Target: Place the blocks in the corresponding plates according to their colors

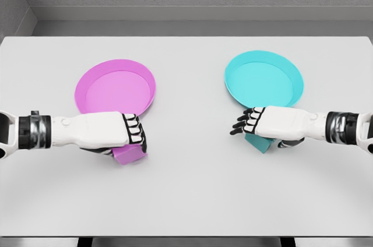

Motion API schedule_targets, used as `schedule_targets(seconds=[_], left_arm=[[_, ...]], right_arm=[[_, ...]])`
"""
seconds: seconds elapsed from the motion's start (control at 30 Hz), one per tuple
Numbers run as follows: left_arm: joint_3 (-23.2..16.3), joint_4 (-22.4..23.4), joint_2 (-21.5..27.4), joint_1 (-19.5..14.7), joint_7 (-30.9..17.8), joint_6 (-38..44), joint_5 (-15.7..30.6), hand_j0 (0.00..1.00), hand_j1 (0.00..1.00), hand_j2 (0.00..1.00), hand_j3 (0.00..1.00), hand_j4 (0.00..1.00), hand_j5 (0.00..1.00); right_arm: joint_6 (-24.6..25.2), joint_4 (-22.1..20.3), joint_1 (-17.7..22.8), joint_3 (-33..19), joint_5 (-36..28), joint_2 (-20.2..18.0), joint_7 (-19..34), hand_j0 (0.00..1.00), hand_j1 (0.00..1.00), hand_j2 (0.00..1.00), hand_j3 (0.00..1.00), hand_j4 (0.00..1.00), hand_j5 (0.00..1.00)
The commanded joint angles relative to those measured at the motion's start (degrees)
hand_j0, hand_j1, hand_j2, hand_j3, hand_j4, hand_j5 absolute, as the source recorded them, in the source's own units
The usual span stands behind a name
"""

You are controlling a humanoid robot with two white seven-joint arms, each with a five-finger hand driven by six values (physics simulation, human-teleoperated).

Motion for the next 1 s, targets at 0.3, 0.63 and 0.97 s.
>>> schedule_targets(seconds=[0.3, 0.63, 0.97], left_arm=[[1.8, 2.0, 3.4, -5.9, 0.5, 0.1, 6.2, 0.32, 0.32, 0.32, 0.32, 0.32, 0.32], [1.5, 18.5, -5.3, -13.4, -3.4, 0.1, 6.7, 0.32, 0.32, 0.32, 0.32, 0.32, 0.32], [1.2, 24.2, -11.8, -13.7, -5.3, 0.1, 0.4, 0.34, 0.34, 0.34, 0.34, 0.34, 0.34]], right_arm=[[0.1, -0.1, -0.4, -0.6, 1.7, 0.4, 0.8, 0.74, 0.74, 0.74, 0.74, 0.74, 0.74], [0.1, -0.1, -0.4, -0.6, 1.6, 0.4, 0.8, 0.65, 0.65, 0.65, 0.65, 0.65, 0.65], [0.1, -0.1, -0.7, -0.8, 1.5, 1.4, 0.8, 0.62, 0.62, 0.62, 0.62, 0.62, 0.62]])
